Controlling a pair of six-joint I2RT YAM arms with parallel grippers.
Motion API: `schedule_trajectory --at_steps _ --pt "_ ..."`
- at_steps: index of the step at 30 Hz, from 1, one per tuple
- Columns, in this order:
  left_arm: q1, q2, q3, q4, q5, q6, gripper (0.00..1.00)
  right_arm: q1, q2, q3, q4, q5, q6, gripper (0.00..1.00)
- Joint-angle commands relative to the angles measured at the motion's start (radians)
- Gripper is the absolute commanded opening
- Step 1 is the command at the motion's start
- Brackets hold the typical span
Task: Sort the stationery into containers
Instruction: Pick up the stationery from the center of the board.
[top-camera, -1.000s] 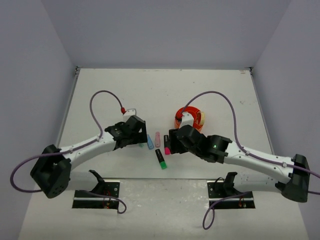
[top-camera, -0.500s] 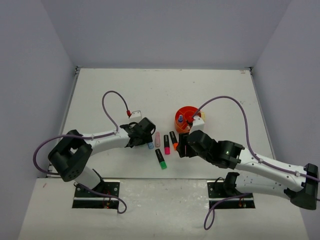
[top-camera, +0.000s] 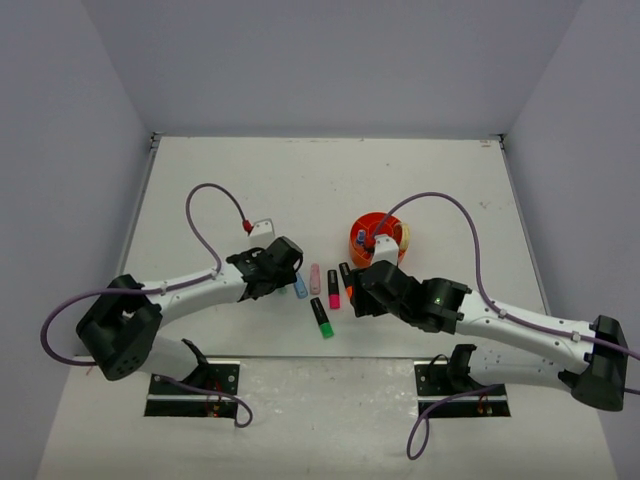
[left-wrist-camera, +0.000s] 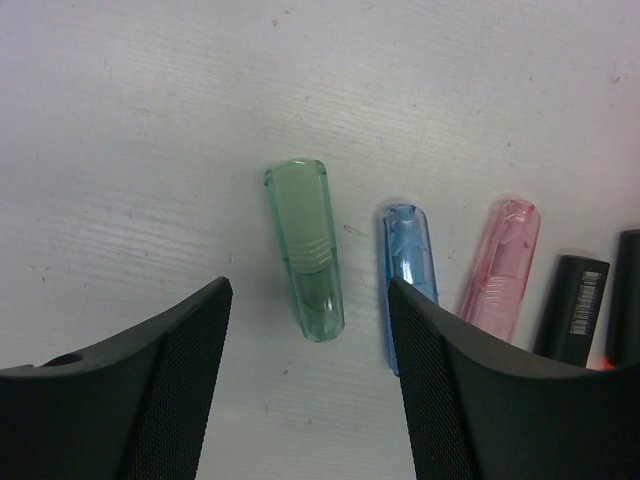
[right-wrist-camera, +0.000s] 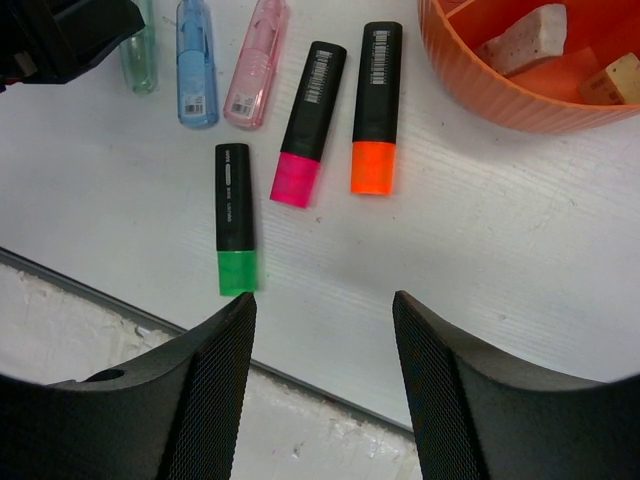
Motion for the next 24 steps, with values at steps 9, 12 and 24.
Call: schedule_trajectory --at_steps 9,12,24 --pt "0.001 0.146 -0.015 0.109 -0.025 0.000 0.38 0.002 -0.065 0.037 0.007 0.012 -0.009 0.59" --pt "0.001 0.172 -0.017 0.116 -0.011 -0.002 0.15 0.003 -0.093 0.030 0.005 0.016 -0.011 0.59" --pt "-0.008 -0.115 -0.151 0.273 0.106 0.184 0.00 -0.069 -0.140 -0.018 0.152 -0.092 -0.062 0.61"
